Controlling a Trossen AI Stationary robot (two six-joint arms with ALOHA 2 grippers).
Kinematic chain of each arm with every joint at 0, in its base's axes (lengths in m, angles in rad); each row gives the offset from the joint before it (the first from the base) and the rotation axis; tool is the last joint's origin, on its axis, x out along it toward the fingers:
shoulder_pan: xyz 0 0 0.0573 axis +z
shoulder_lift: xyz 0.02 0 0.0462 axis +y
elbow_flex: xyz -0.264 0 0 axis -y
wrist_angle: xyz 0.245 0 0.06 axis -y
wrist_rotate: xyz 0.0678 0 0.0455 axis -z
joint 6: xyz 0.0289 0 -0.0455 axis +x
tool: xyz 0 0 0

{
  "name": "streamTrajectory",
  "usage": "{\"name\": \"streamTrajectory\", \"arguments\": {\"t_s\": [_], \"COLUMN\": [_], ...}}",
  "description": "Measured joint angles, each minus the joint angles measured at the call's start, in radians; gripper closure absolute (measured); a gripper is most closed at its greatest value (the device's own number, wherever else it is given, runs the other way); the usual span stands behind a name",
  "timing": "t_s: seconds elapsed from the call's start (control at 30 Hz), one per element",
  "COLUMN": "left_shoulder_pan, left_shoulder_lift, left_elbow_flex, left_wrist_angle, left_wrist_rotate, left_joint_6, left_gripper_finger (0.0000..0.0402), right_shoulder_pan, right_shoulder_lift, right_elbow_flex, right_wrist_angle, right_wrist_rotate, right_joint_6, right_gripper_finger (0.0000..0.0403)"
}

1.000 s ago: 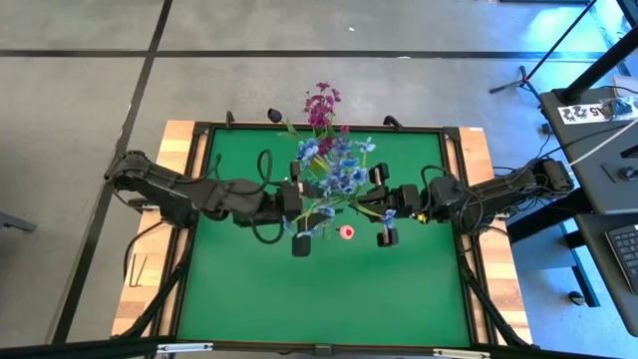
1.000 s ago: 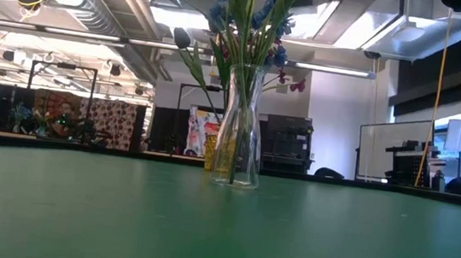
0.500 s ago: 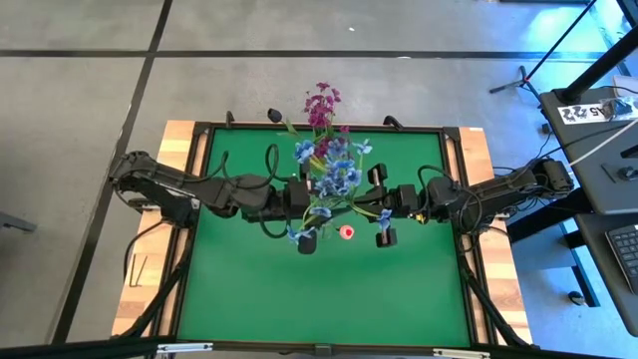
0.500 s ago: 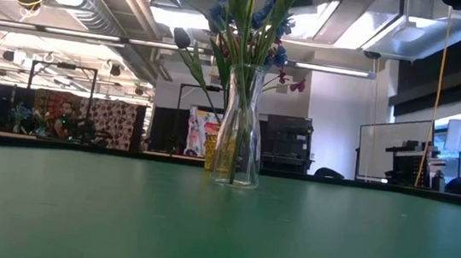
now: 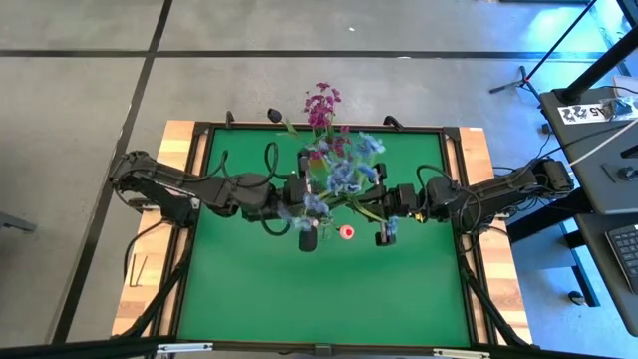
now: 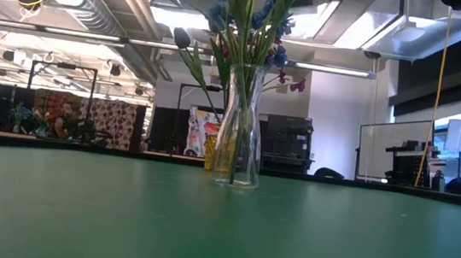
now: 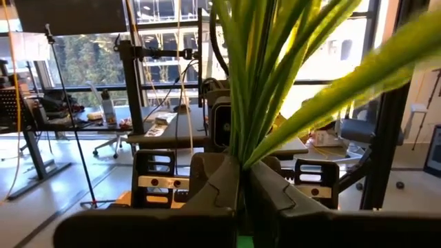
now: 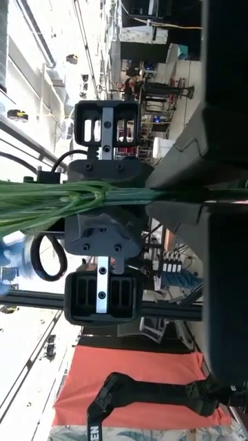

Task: Sort flowers into vase by color
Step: Put the blue flowers into the transparent vase

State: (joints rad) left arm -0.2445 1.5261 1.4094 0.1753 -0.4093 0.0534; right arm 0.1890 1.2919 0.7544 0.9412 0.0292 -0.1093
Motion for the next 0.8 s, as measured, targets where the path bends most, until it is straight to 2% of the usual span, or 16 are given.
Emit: {"name": "streamTrajectory", "arguments": {"t_s": [0.23, 0.53, 0.67, 0.8], "left_shoulder_pan": [-0.02, -0.067, -0.095, -0.119], "left_shoulder_lift": [0.0, -0.015, -0.042, -0.077], "left_elbow_flex": [0.0, 0.0, 0.0, 0.0], "left_wrist_angle": [-0.003, -0.004, -0.016, -0.053], "left_wrist_rotate": [-0.039, -0.144, -0.206, -0.248], "left_joint_6": [0.001, 0.059, 0.089, 0.091], "left_gripper_finger": [0.0398, 0.04, 0.0401, 0.0401], "right_shoulder_pan": [0.0, 0.0, 0.0, 0.0], "right_shoulder_lift": [0.0, -0.014, -0.068, -0.141], "right_elbow_flex": [0.0, 0.0, 0.0, 0.0], "right_wrist_angle": [-0.012, -0.058, -0.137, -0.23], "right_wrist_rotate": [-0.003, 0.003, 0.008, 0.014], "right_joint_6": [-0.003, -0.026, -0.027, -0.03], "right_gripper_finger": [0.0356, 0.0241, 0.0195, 0.0166]}}
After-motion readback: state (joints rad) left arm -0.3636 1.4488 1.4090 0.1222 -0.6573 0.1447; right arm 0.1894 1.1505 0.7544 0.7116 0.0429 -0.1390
